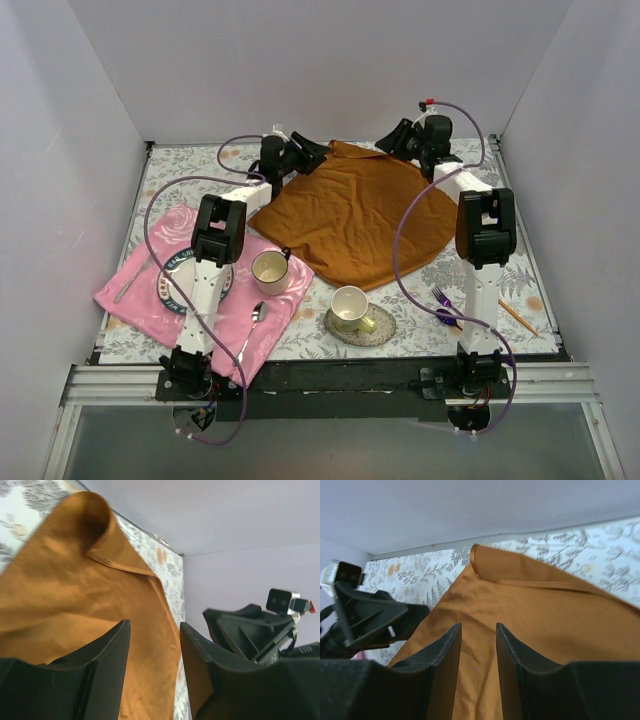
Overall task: Fold the napkin, place the utensils inside, and roll it up
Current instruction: Flatten the napkin out
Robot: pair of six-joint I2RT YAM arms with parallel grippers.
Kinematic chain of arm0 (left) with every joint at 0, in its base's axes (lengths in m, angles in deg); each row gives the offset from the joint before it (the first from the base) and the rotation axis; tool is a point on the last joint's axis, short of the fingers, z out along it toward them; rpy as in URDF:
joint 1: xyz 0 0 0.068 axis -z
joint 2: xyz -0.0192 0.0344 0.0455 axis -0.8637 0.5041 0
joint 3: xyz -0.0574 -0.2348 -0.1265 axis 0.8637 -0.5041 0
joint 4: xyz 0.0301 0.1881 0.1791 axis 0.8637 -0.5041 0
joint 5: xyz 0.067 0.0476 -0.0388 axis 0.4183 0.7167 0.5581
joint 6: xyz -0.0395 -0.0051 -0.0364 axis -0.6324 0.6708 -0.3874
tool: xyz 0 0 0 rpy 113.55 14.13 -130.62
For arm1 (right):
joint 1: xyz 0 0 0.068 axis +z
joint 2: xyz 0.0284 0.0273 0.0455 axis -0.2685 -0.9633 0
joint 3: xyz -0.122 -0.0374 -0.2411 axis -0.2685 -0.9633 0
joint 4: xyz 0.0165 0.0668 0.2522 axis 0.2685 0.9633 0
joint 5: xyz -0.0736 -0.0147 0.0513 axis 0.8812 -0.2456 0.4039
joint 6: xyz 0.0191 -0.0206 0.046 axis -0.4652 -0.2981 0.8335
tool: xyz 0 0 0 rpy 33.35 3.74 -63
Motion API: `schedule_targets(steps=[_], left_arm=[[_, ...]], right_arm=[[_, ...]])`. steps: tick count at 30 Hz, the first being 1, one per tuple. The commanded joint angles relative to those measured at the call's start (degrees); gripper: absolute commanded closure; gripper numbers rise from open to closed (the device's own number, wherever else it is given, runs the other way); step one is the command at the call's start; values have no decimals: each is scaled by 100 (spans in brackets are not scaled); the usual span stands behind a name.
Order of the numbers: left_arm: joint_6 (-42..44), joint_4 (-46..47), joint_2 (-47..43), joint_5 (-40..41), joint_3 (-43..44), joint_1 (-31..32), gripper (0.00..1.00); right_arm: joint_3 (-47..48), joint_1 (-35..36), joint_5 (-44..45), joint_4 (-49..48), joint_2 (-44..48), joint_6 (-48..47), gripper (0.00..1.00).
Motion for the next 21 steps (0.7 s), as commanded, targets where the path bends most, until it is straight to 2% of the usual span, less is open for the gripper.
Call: schedule_targets(steps=[1,3,4,8,12,17,21], left_arm=[[-555,1049,510,537,409,8,60],[-870,1224,923,616,743,8,63],[-915,1434,1029,678,831,25,67],[-986,1470,1390,950,1184,52,76],[-1021,1533,1618,977,1395,78,75],[-1118,1726,1312,1012,711,122,75],[-1092,1656,1293,872,586,140,75]], right_arm=[[-390,-28,-598,-808,-294,665,58],[-531,-45,-616,-1389,-390,1112,59],[-557,-54,-695,-1556,-556,1237,60],[-382,-72,-713,-1899,-953,1694,63],[-22,-81,-564,-1962,-1305,1888,66],[663,-81,-397,-1918,-1902,2256,69],[1409,-72,-230,-1821,-2385,2574,69]])
